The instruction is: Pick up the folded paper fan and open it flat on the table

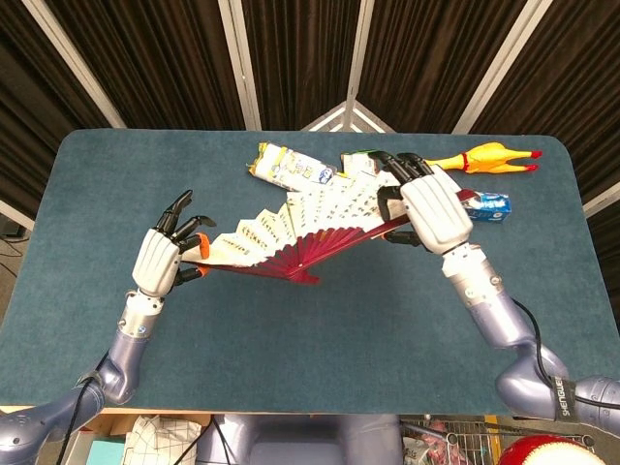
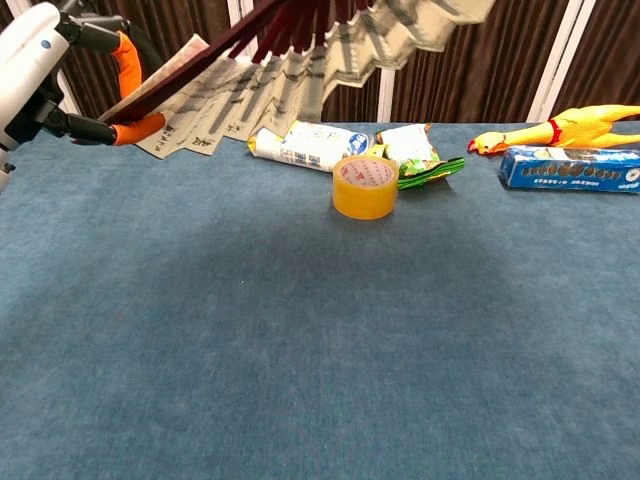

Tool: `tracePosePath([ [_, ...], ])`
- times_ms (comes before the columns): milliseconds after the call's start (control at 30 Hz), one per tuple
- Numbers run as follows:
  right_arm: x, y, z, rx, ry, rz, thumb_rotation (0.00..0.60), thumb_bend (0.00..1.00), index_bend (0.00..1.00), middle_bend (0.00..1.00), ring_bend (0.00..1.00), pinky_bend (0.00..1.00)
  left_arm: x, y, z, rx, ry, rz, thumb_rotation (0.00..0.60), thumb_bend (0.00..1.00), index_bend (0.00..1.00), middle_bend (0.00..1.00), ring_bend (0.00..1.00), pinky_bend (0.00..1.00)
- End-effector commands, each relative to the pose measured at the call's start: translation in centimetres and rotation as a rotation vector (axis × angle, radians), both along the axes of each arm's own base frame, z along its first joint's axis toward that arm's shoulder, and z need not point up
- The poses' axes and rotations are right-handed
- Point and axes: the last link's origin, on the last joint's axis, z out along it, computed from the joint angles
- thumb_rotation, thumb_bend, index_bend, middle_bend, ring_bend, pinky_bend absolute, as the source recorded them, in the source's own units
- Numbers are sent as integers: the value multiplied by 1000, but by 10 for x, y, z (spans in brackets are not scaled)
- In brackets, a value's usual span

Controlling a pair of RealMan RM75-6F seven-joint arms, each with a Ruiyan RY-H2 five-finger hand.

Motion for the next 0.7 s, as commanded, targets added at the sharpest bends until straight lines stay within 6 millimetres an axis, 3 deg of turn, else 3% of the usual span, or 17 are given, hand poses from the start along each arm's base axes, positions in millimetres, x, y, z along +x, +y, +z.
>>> tracePosePath([
  [33,-15,-2,0,-7,-8,-27,600,424,760,179,264,166,1,-1,0,41,51,-28,600,357,703,375,40,178],
  [400,-58,-6,-6,-46,28,-69,600,425,762,189,264,166,-1,-2,-4,113,145,-48,600,357,697,366,40,178],
  [700,-93,-7,-27,-24,67,-120,600,425,762,189,264,166,-2,-1,-10,162,218,-58,600,357,691,362,40,178],
])
